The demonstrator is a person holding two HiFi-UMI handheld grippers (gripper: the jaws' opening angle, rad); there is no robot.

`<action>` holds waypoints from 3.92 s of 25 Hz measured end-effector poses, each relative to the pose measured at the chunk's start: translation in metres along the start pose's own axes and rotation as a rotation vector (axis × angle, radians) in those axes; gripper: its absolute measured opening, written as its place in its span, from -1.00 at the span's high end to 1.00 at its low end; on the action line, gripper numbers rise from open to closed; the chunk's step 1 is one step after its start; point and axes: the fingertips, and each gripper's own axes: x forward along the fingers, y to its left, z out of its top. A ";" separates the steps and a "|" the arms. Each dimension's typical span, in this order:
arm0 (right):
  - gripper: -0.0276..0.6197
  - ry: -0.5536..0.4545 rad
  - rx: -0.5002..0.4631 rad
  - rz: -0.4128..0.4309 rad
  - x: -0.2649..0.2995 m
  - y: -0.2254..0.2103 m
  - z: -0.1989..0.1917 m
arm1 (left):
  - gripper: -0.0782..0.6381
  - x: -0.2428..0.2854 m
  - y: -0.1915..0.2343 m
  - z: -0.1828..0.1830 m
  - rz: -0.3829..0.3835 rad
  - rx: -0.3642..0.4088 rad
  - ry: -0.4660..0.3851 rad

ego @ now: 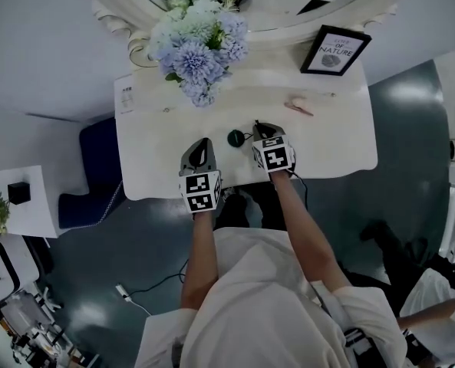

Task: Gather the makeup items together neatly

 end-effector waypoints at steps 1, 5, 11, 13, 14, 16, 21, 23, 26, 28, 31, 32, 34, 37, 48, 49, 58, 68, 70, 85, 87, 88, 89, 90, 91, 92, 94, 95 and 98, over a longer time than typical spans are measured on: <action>0.76 0.000 -0.001 0.003 0.000 0.000 0.000 | 0.74 -0.001 0.000 0.000 0.004 0.000 0.002; 0.76 -0.006 0.006 0.034 -0.003 0.003 0.004 | 0.74 -0.003 -0.005 0.007 0.028 0.001 -0.004; 0.56 -0.006 -0.016 0.099 -0.014 0.000 0.006 | 0.74 -0.003 -0.025 0.031 0.079 -0.005 -0.033; 0.52 -0.021 -0.019 0.126 -0.020 -0.004 0.010 | 0.74 -0.002 -0.033 0.038 0.099 -0.014 -0.045; 0.51 -0.029 -0.026 0.139 -0.024 -0.006 0.013 | 0.74 -0.001 -0.037 0.041 0.109 -0.018 -0.051; 0.48 -0.043 -0.056 0.158 -0.033 -0.012 0.017 | 0.74 0.001 -0.046 0.048 0.125 -0.021 -0.061; 0.45 -0.072 -0.170 0.177 -0.067 -0.051 0.018 | 0.74 0.003 -0.069 0.060 0.150 -0.009 -0.074; 0.45 -0.072 -0.201 0.170 -0.076 -0.075 0.016 | 0.74 0.005 -0.079 0.062 0.160 -0.013 -0.081; 0.44 -0.072 -0.258 0.165 -0.082 -0.102 0.011 | 0.74 0.010 -0.095 0.061 0.168 -0.021 -0.084; 0.43 -0.074 -0.311 0.180 -0.084 -0.112 0.010 | 0.74 0.014 -0.103 0.056 0.171 -0.030 -0.086; 0.42 -0.055 -0.419 0.197 -0.084 -0.124 0.007 | 0.74 0.015 -0.113 0.048 0.176 -0.039 -0.080; 0.42 -0.046 -0.463 0.191 -0.082 -0.131 0.006 | 0.74 0.014 -0.116 0.046 0.179 -0.037 -0.078; 0.42 -0.034 -0.536 0.172 -0.078 -0.144 0.009 | 0.74 0.013 -0.122 0.044 0.184 -0.028 -0.075; 0.39 -0.025 -0.628 0.153 -0.068 -0.158 0.013 | 0.74 0.009 -0.127 0.040 0.196 -0.022 -0.066; 0.21 0.026 -0.722 0.185 -0.033 -0.166 0.009 | 0.74 -0.003 -0.126 0.016 0.249 -0.069 -0.028; 0.21 0.029 -0.726 0.177 -0.030 -0.168 0.009 | 0.74 -0.004 -0.126 0.014 0.252 -0.068 -0.026; 0.39 0.037 -0.692 0.129 -0.025 -0.174 0.012 | 0.74 -0.011 -0.120 0.005 0.272 -0.082 -0.015; 0.40 0.009 -0.577 0.111 -0.052 -0.161 0.016 | 0.74 0.000 -0.127 0.015 0.237 -0.089 -0.046; 0.40 0.003 -0.548 0.106 -0.057 -0.158 0.016 | 0.74 0.003 -0.129 0.017 0.225 -0.086 -0.052; 0.39 0.015 -0.160 0.067 -0.073 -0.111 -0.003 | 0.74 0.022 -0.126 0.036 0.095 -0.071 -0.049; 0.39 0.020 -0.105 0.047 -0.074 -0.104 -0.004 | 0.74 0.024 -0.123 0.041 0.066 -0.061 -0.042; 0.39 0.023 -0.079 0.033 -0.074 -0.102 -0.005 | 0.74 0.025 -0.122 0.042 0.049 -0.053 -0.037; 0.39 0.025 -0.049 0.019 -0.073 -0.101 -0.006 | 0.74 0.027 -0.121 0.044 0.033 -0.045 -0.034; 0.39 0.025 -0.020 0.004 -0.072 -0.100 -0.008 | 0.74 0.029 -0.120 0.047 0.018 -0.040 -0.033; 0.39 0.026 0.004 -0.010 -0.071 -0.098 -0.009 | 0.74 0.031 -0.119 0.049 0.004 -0.034 -0.033; 0.38 0.028 0.024 -0.021 -0.071 -0.096 -0.011 | 0.74 0.033 -0.117 0.050 -0.009 -0.029 -0.032; 0.38 0.037 0.054 -0.039 -0.070 -0.091 -0.017 | 0.74 0.035 -0.113 0.049 -0.032 -0.023 -0.027; 0.38 0.042 0.067 -0.047 -0.070 -0.088 -0.020 | 0.74 0.036 -0.112 0.048 -0.043 -0.022 -0.023; 0.38 0.065 0.111 -0.065 -0.069 -0.081 -0.031 | 0.74 0.037 -0.108 0.044 -0.073 -0.014 -0.012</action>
